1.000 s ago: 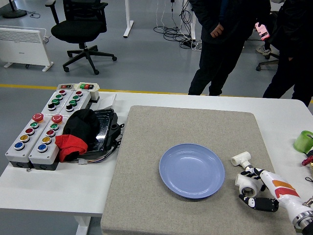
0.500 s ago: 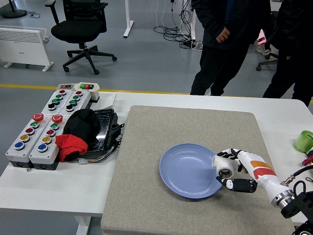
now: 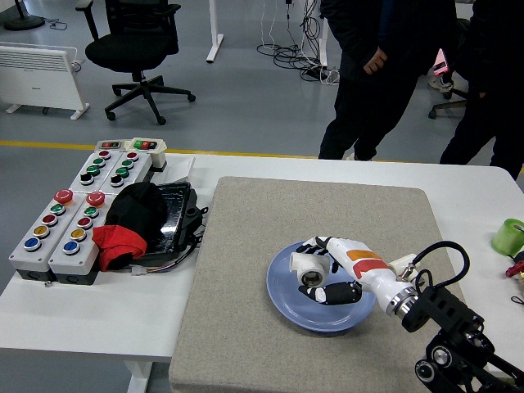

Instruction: Pick pipe place plate twice

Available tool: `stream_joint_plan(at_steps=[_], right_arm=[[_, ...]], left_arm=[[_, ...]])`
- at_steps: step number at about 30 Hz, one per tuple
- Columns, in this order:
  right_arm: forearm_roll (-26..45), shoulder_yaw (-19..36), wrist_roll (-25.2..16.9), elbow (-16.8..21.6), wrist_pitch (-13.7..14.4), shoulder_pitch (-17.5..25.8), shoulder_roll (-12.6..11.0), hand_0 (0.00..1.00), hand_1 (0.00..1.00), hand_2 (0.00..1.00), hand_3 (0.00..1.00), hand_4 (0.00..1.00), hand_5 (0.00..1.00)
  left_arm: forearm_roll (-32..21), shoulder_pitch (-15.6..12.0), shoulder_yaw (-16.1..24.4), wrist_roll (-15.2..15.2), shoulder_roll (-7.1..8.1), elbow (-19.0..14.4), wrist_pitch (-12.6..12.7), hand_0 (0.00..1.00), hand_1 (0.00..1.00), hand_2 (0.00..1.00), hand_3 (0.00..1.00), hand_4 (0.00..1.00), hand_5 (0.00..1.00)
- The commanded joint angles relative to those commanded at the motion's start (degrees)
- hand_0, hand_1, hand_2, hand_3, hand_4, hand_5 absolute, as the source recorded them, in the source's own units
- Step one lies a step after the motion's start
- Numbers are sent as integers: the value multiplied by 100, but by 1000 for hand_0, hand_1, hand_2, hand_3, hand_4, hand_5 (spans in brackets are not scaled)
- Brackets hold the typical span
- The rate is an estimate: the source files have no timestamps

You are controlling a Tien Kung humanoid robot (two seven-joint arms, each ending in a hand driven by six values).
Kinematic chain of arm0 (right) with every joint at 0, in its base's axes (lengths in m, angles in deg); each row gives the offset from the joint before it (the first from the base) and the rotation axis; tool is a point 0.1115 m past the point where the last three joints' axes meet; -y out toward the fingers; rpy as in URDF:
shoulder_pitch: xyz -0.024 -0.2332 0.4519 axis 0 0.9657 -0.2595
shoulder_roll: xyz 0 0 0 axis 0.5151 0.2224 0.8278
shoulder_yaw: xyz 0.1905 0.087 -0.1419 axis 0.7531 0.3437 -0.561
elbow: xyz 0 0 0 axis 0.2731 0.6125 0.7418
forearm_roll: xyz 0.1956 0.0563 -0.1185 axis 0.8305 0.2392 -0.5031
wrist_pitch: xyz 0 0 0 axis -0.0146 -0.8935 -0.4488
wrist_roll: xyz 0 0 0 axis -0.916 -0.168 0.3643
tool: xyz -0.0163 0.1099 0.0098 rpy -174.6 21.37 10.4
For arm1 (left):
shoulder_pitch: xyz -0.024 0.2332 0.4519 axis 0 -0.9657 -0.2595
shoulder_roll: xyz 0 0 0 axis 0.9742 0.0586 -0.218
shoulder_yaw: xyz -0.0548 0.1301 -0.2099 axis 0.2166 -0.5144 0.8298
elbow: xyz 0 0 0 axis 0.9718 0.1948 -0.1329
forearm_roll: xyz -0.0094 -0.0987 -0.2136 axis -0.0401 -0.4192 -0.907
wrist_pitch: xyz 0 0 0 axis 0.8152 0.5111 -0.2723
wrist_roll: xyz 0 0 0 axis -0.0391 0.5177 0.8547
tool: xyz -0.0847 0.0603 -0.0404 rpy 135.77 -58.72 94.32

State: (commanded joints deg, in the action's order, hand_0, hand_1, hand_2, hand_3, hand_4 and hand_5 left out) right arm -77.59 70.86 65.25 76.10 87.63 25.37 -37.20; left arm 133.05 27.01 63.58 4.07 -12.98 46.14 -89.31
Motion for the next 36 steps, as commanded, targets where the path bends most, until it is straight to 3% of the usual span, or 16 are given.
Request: stream_joint_plan(at_steps=[1, 2, 7, 8, 13, 14, 16, 18, 19, 20, 27, 36], right_arm=[[25, -47, -1, -57, 11, -39, 16, 405, 500, 509, 619, 626, 322], [82, -160, -18, -181, 71, -137, 66, 578, 601, 575, 663, 627, 332], [269, -439, 13, -645, 191, -461, 257, 578, 601, 575, 663, 627, 332], [284, -463, 25, -702, 198, -493, 276, 714, 683, 676, 715, 637, 338], [407, -649, 76, -1037, 271, -705, 406, 714, 683, 676, 715, 637, 338], [408, -686, 115, -1112, 230, -752, 433, 820, 783, 869, 836, 685, 393], [405, -720, 151, -1184, 187, -795, 458, 820, 783, 869, 836, 685, 393], [424, -755, 211, -1238, -28, -837, 469, 820, 783, 869, 836, 685, 393], [434, -762, 218, -1243, -70, -842, 468, 820, 783, 869, 836, 685, 393], [438, -766, 219, -1243, -99, -844, 467, 961, 903, 998, 998, 847, 566], [617, -662, 98, -1052, -238, -751, 379, 986, 921, 998, 998, 861, 577], [665, 230, 60, -454, -122, -541, 153, 986, 916, 998, 998, 861, 583]], left_arm=[[-3, 1, -2, 1, -1, 0, -2, 737, 745, 703, 654, 411, 998], [-25, 0, -16, 1, 1, 0, -6, 737, 746, 701, 655, 411, 998], [-36, 3, -23, 5, -4, -3, -23, 737, 746, 701, 655, 411, 998], [-37, 3, -24, 5, -4, -3, -25, 737, 747, 703, 653, 411, 998], [-62, 5, -31, 8, -7, -4, -28, 737, 747, 703, 653, 411, 998], [-61, 8, -30, 7, -8, -4, -31, 738, 747, 702, 652, 412, 998], [-61, 11, -32, 6, -9, -4, -35, 738, 747, 702, 652, 412, 998], [-65, 9, -31, 5, -13, -4, -37, 738, 747, 702, 652, 412, 998], [-67, 9, -30, 5, -13, -4, -37, 738, 747, 702, 652, 412, 998], [-67, 8, -29, 5, -14, -4, -38, 741, 747, 702, 652, 411, 998], [-9, -26, 18, 1, -32, -9, -49, 741, 747, 702, 650, 411, 998], [99, -59, 79, -15, -45, -9, -44, 741, 747, 702, 651, 411, 998]])
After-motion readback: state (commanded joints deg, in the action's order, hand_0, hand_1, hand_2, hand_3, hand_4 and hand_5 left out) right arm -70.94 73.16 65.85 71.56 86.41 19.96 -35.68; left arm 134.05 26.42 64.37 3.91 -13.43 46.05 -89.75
